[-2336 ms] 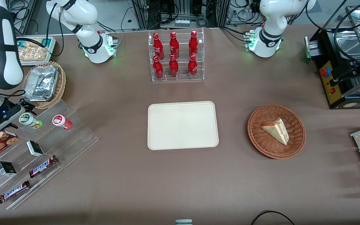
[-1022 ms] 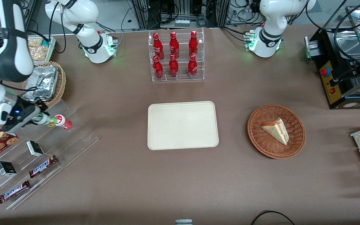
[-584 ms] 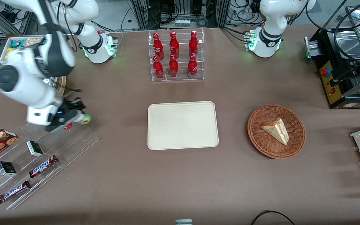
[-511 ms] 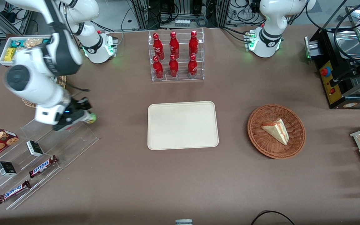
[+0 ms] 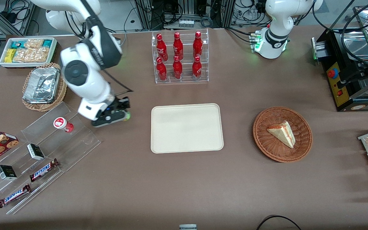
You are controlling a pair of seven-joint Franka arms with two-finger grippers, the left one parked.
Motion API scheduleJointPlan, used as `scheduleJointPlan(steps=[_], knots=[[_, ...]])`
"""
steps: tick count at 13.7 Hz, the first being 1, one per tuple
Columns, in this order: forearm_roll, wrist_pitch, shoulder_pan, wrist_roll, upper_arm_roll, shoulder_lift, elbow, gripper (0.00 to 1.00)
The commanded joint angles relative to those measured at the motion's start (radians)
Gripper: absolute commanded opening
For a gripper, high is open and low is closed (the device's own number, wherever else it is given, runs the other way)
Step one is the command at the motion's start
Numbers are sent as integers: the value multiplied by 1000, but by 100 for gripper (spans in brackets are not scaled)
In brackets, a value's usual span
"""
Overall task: Place green gum on tray
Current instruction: 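Lift the green gum container off the stand and carry it toward the tray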
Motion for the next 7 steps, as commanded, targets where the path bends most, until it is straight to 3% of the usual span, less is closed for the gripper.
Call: scheduleJointPlan(steps=[1,7], knots=[[19,-12,69,126,-11,103,124,0],[15,34,187,347,-12,298,303,0]])
